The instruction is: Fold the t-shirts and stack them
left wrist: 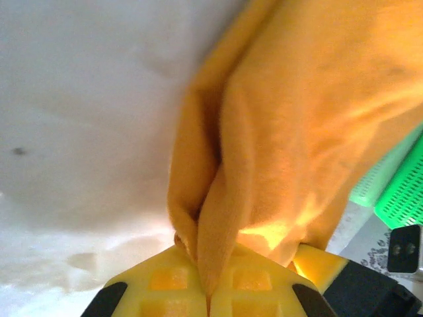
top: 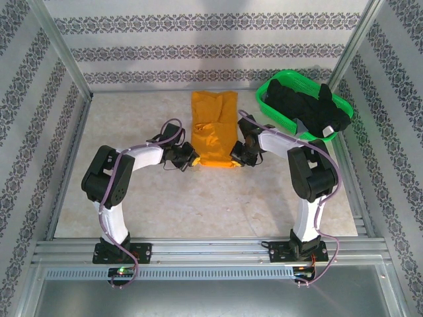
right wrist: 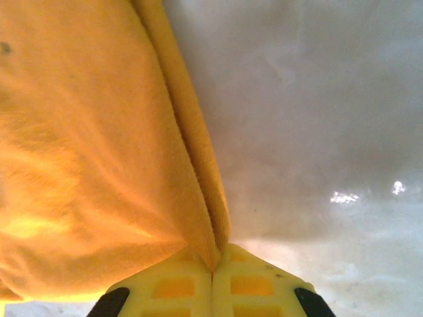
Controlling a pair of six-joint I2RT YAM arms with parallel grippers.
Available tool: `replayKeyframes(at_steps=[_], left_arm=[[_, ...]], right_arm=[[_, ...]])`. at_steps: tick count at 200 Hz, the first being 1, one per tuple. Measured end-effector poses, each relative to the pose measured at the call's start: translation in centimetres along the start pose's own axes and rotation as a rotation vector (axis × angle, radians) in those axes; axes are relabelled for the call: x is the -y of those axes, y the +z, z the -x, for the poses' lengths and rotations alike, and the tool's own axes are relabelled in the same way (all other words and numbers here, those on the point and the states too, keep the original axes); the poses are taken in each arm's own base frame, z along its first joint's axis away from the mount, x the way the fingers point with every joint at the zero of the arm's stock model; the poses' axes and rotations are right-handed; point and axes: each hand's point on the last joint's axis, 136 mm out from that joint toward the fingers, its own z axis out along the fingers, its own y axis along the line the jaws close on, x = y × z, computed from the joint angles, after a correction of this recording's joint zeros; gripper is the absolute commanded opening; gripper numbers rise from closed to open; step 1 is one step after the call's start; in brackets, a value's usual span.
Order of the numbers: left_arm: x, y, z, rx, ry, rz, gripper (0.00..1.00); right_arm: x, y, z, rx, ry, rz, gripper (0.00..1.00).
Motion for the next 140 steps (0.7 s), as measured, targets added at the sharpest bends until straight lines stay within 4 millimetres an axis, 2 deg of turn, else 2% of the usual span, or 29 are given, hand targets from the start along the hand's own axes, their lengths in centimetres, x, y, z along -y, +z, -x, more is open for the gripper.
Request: replayKeyframes(at_steps=[21,49,66,75,91,104,125,140], left_arm=[[4.0,-2.4,1.3,0.041,0.039,-0.084,0.0],[9.9,-7.3,2.1,0.108,0.112,-0.227,0.0],[11.5,-9.8,1.3,0.127,0.147,-0.282,0.0],[11.6,-10.6,0.7,0.127,0.157,-0.298,0.0],[10.2,-11.0,-0.6,0.103,0.16,-0.294,0.0],[7.6,-10.1,-1.7,0.067,0.144,-0.253,0.0],[1.4,-7.5,-4.1,-0.017,0.099,-0.131,0.0],[-3.6,-6.1,-6.6,-0.089,0.068,-0.028,0.0]], right_arm=[[-2.0,-2.9,1.9,0.06,-0.001,0.066,0.0],[-6.0,-8.9,4.4,0.179,-0.031,0.203,0.0],[-7.5,-12.1,4.4,0.223,-0.055,0.271,0.0],[-7.7,-12.9,3.8,0.226,-0.063,0.29,0.0],[-7.3,-13.1,2.3,0.209,-0.071,0.303,0.0],[-6.0,-11.8,0.4,0.165,-0.066,0.282,0.0],[-2.7,-8.2,-3.6,0.062,-0.059,0.207,0.0],[0.1,-5.8,-7.1,-0.023,-0.057,0.138,0.0]])
